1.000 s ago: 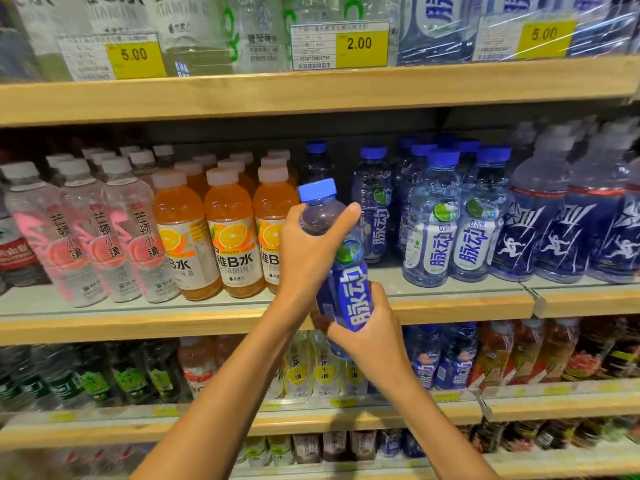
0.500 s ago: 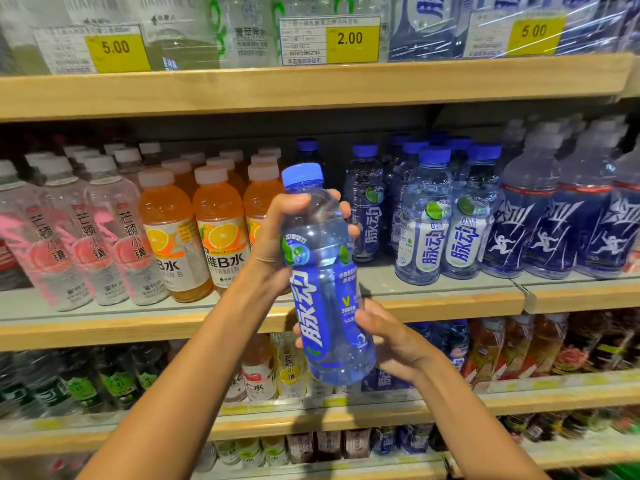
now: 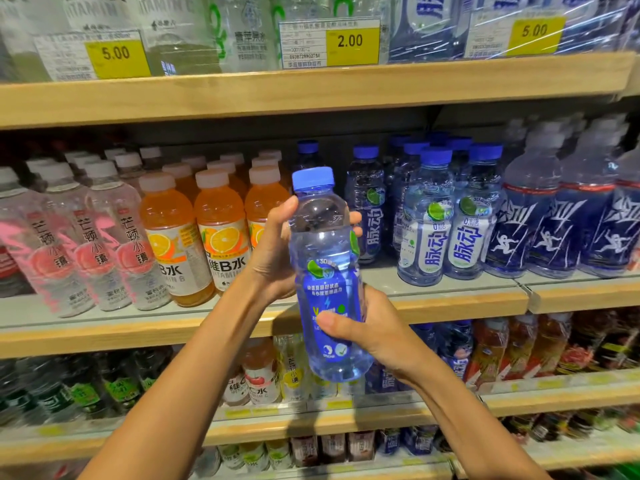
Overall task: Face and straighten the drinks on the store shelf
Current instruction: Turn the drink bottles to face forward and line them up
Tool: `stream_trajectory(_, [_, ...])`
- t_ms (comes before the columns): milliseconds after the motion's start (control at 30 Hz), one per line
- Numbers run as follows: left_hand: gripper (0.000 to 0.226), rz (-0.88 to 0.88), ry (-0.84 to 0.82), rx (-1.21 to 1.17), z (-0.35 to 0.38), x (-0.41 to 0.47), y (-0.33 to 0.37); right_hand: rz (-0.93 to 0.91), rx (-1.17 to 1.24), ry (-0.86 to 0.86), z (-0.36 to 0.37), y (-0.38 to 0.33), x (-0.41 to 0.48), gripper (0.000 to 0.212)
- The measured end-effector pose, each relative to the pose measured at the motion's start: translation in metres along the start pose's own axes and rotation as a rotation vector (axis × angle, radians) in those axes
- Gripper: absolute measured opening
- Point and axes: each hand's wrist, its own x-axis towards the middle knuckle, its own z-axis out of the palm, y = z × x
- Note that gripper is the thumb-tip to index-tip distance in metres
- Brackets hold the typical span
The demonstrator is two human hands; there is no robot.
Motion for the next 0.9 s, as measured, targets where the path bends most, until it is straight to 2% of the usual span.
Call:
stream_trajectory(100, [0.061, 0.029, 0.189, 0.223, -0.005, 0.001, -0.005, -0.067, -0.126, 0.159, -0.006, 0.001, 0.003, 0.036])
stream_trajectory(167, [0.041, 0.121, 0.278, 0.344, -0.01, 0.002, -0.017, -0.099, -0.213, 0.272, -0.011, 0.002, 0.006, 0.045])
stream_trajectory(233, [0.02, 0.239, 0.335, 0.592, -0.018, -0.001, -0.032, -0.117, -0.312, 0.374, -0.019, 0.006, 0.009, 0.055])
stream_trajectory(333, [0.02, 0.377, 0.278, 1.208, -0.04, -0.011, -0.056, -0.1, -0.44, 0.521, -0.03, 0.012, 0.015, 0.063])
stream_trajectory(500, [0.037, 0.52, 0.033, 1.91, -0.064, -0.017, -0.077, -0.077, -0.515, 0.707, -0.038, 0.025, 0.031, 0.068])
stream_trajectory(600, [0.034, 0.639, -0.115, 2.057, -0.076, -0.014, -0.083, -0.061, -0.548, 0.796, -0.039, 0.032, 0.04, 0.08])
stream_trajectory(700, [0.033, 0.669, -0.135, 2.091, -0.082, -0.01, -0.087, -0.026, -0.578, 0.837, -0.04, 0.035, 0.049, 0.09])
stream_trajectory(833, [0.033, 0.668, -0.133, 2.085, -0.085, -0.01, -0.089, -0.056, -0.613, 0.805, -0.042, 0.04, 0.043, 0.081])
stream_trajectory(900, [0.033, 0.654, -0.138, 2.069, -0.085, -0.011, -0.089, -0.12, -0.678, 0.856, -0.041, 0.043, 0.032, 0.074])
